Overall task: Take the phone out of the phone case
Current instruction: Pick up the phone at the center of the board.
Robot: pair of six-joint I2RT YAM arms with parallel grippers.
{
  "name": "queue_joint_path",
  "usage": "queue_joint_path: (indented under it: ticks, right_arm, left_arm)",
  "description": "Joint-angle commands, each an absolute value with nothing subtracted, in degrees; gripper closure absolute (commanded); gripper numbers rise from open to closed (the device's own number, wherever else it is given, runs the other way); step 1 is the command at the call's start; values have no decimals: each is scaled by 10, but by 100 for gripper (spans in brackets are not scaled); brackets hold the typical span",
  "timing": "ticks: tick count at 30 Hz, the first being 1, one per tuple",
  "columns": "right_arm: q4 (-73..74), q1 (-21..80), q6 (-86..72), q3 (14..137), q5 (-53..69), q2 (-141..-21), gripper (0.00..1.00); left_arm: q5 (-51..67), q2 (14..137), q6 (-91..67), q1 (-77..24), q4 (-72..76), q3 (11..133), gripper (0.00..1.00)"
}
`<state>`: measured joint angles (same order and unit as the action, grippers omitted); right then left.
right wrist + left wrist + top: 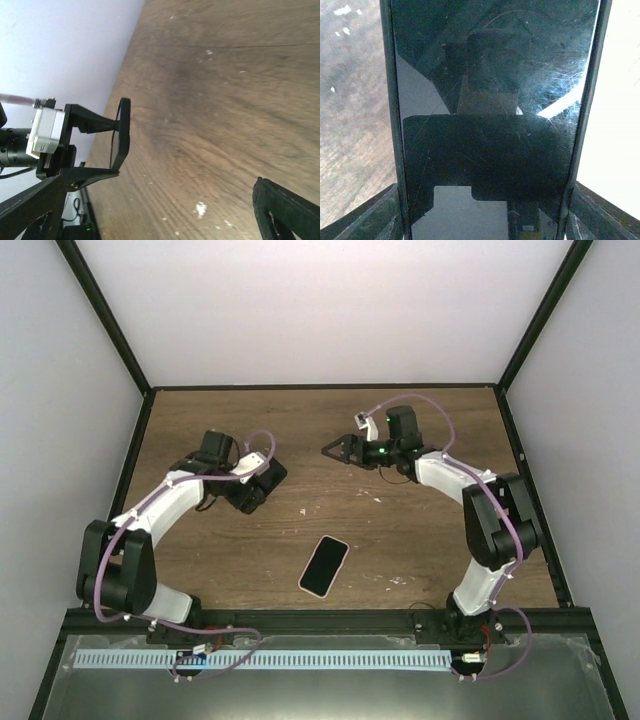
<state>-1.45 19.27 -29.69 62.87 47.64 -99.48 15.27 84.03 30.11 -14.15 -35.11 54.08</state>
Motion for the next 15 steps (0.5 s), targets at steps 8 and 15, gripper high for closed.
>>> queue_joint_path:
  ticks: [8, 15]
  right_arm:
    - [-96, 292, -422, 691, 506, -1016, 10]
    - [-122, 325, -439, 686, 496, -1015, 24]
  left_arm:
    - [170, 772, 169, -188, -302, 591, 62]
    - [156, 758, 138, -231, -297, 607, 62]
